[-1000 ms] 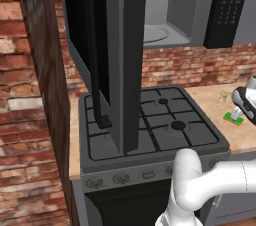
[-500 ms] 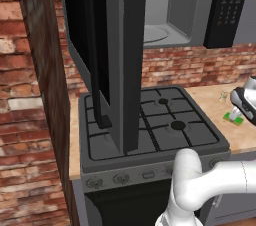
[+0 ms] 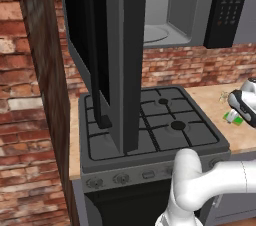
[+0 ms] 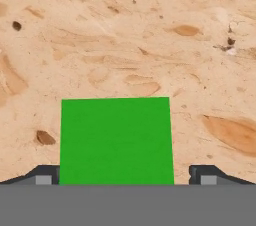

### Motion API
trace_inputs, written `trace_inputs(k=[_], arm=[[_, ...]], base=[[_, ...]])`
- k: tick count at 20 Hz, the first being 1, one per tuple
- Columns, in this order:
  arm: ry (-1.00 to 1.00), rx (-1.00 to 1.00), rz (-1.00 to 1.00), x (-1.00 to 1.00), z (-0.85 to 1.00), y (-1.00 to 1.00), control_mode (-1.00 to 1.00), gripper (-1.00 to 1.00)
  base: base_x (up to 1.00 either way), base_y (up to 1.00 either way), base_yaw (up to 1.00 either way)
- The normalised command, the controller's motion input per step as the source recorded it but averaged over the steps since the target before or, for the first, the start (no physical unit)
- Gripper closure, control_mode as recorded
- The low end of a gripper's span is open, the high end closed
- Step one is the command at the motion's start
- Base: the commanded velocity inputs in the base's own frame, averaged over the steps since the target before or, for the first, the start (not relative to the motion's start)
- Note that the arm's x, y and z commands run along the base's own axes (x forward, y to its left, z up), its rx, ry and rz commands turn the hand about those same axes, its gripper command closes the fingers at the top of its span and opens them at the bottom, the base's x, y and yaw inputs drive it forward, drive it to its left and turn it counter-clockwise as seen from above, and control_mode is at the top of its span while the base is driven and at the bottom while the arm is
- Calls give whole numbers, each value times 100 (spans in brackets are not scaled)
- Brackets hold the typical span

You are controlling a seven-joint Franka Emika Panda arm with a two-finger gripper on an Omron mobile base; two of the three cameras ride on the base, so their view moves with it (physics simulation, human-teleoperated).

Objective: Place the sponge inside the microwave to prepare for sanitizing.

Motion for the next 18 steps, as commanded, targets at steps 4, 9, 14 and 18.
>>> trace_inputs(k=[4, 9, 14, 18], arm=[[0, 0, 2, 28, -15, 0, -100, -100], [0, 0, 3, 21, -10, 0, -100, -100], [6, 0, 1, 5, -23, -1, -100, 100], [7, 0, 0, -14, -32, 0, -100, 100]], base=[[0, 0, 0], [0, 0, 0], [0, 0, 0], [0, 0, 0]])
